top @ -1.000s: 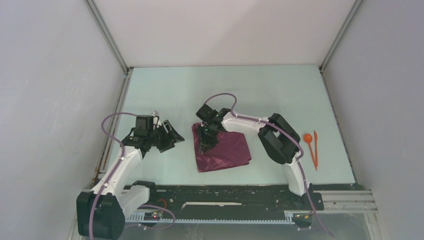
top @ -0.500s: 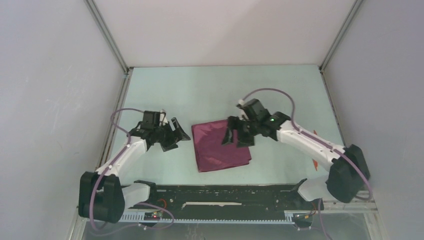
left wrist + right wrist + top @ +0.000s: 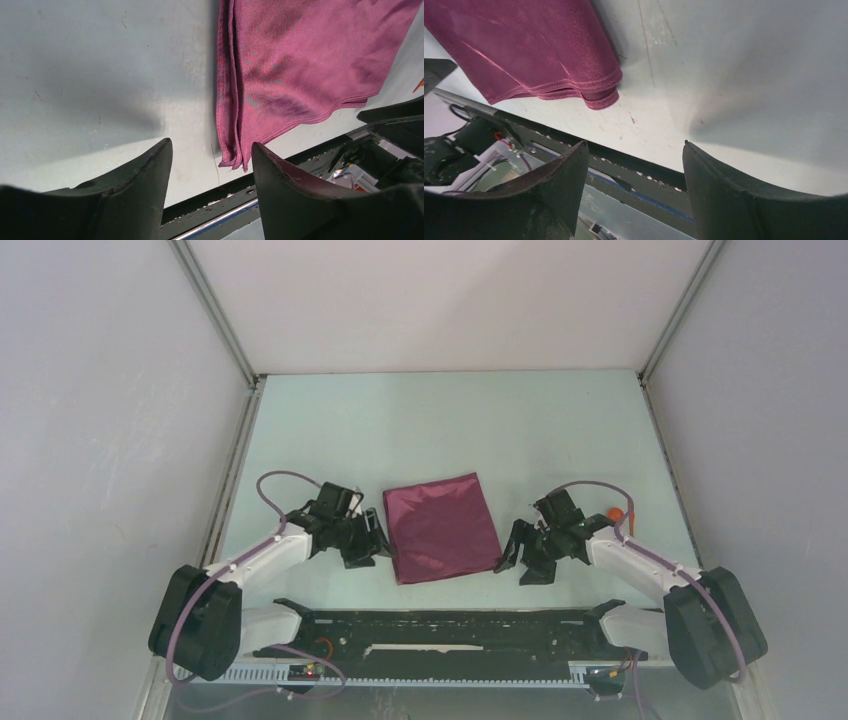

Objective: Fold the napkin into a case and place the utensils inside
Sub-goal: Rotate the square-folded napkin at the center of the board.

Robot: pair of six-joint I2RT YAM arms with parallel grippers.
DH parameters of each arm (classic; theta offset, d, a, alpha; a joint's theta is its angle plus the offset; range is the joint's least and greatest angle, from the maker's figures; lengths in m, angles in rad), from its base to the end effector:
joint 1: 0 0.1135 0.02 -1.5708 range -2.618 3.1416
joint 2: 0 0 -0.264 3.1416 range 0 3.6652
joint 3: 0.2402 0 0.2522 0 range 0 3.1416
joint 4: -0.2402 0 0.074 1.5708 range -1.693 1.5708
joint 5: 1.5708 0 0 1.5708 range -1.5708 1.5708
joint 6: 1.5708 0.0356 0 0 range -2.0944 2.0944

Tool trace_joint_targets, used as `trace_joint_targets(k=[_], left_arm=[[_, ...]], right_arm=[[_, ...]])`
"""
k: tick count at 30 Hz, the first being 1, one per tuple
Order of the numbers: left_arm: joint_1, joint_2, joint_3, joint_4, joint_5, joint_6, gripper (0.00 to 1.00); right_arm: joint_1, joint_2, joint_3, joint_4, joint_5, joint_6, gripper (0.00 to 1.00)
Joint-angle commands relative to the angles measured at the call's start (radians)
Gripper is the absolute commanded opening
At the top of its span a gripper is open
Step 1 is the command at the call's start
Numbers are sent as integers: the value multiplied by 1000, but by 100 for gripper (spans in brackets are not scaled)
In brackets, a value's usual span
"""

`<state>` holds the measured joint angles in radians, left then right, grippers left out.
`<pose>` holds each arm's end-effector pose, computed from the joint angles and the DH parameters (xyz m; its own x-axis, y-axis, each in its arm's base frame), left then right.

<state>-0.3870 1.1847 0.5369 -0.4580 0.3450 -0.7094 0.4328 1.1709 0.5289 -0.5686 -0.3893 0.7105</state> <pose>0.1810 -0.0868 0.1620 -0.9509 -0.2744 -0.1433 -0.1631 0.8375 -0.5215 0.1641 0.0907 0.1580 -0.9763 0.2137 -0.0355 0.1679 0.8501 0.4991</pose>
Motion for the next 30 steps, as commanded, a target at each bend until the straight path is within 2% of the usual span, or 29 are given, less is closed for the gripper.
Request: trace_joint_targets(k=[1,3,8,15,16,18,20,24,27,30], left_arm=[[-7,-51,3,33,-34,-48,65],[-7,-72,2,38,-40,-61,63],[-15,-63,-4,54,-19,-79,55],[-21,-83,18,40,-52,-67,54],[-21,-77,38,39,-58,-62,57],[-21,-43,98,31,-75,-46,70],[-19,21,183,3,-111,-19,76],[16,145,329,-49,-182,38,74],[64,238,405,-56,-163,73,72],[85,335,479,-85,-185,111,78]], right_arm=[[8,-6,-60,234,-88,142,75],[2,-2,-96,320,-102,207,73],[22,62,-146,521,-112,371,60],[37,51,-188,554,-37,495,53],[36,49,-194,558,-28,503,52],[29,53,-200,559,-16,511,49],[17,59,-199,595,4,505,44],[-5,88,-198,601,51,471,36],[-29,147,-195,656,28,438,25],[-42,223,-172,710,20,379,17]])
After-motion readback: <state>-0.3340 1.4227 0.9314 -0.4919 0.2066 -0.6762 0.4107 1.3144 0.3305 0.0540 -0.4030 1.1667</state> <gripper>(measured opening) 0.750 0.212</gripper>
